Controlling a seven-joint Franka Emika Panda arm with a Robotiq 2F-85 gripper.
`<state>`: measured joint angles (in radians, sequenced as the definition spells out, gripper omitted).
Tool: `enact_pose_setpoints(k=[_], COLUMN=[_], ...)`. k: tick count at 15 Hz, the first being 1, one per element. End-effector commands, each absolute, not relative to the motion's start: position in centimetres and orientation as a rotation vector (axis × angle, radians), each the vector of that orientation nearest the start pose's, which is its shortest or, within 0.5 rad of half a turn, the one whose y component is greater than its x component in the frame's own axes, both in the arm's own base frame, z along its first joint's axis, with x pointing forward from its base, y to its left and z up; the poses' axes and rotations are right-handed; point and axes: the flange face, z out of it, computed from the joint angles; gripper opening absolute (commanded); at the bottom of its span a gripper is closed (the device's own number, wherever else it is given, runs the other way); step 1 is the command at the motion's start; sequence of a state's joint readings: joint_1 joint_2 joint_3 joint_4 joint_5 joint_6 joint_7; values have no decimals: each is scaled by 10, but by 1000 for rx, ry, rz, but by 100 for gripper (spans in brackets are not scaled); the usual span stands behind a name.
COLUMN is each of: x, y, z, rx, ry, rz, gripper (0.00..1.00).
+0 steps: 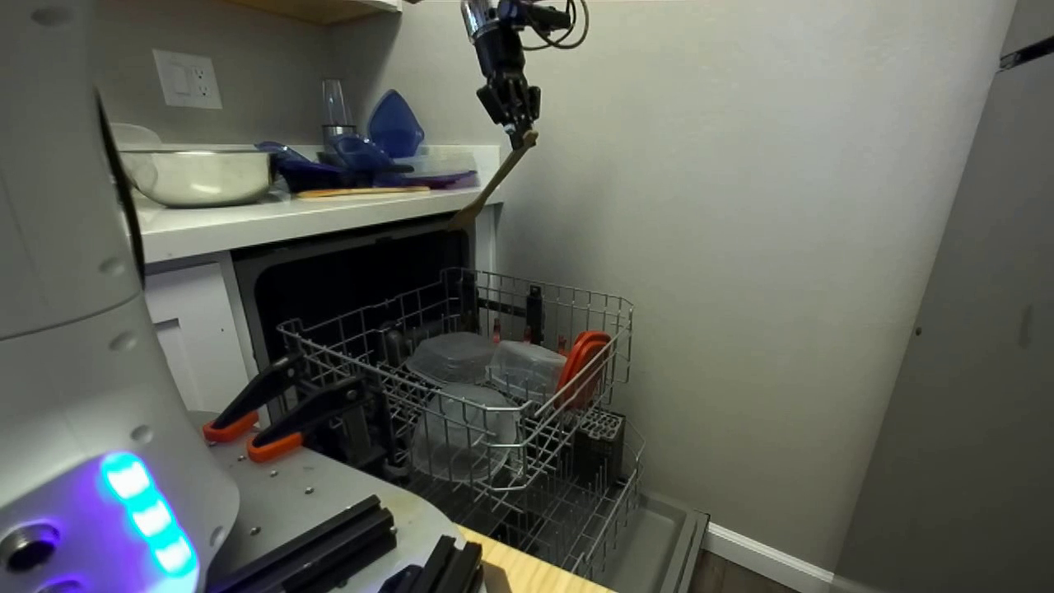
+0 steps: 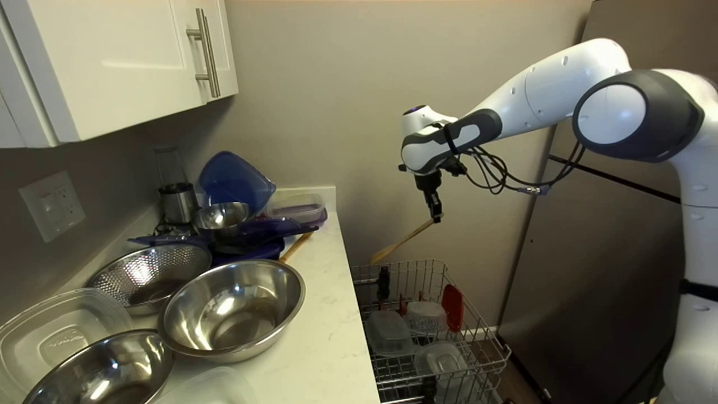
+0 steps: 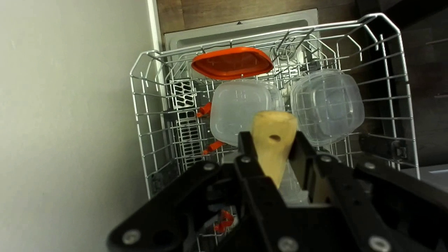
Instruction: Put the wooden spatula in the dishwasher
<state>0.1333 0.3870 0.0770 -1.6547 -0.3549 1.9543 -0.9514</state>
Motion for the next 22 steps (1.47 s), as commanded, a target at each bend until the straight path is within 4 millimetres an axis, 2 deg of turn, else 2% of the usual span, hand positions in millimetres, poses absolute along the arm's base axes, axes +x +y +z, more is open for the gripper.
enact_pose_setpoints(k=[1, 3, 4, 5, 12, 13, 17, 20, 22], x=[645, 645, 649, 649, 650, 652, 674, 698, 709], y=[104, 104, 107, 107, 109, 103, 58, 29, 17], z=[353, 345, 346, 342, 342, 341, 333, 312, 297], rx=[-2731, -2751, -2717, -2716, -2714, -2710, -2547, -2418, -2348], ry=[-1961, -1933, -1974, -1971, -1973, -1968, -2041, -2065, -2064], rz=[279, 259, 306, 310, 308, 295, 136, 50, 38], gripper=[7, 7, 7, 30, 30, 7, 7, 7, 7])
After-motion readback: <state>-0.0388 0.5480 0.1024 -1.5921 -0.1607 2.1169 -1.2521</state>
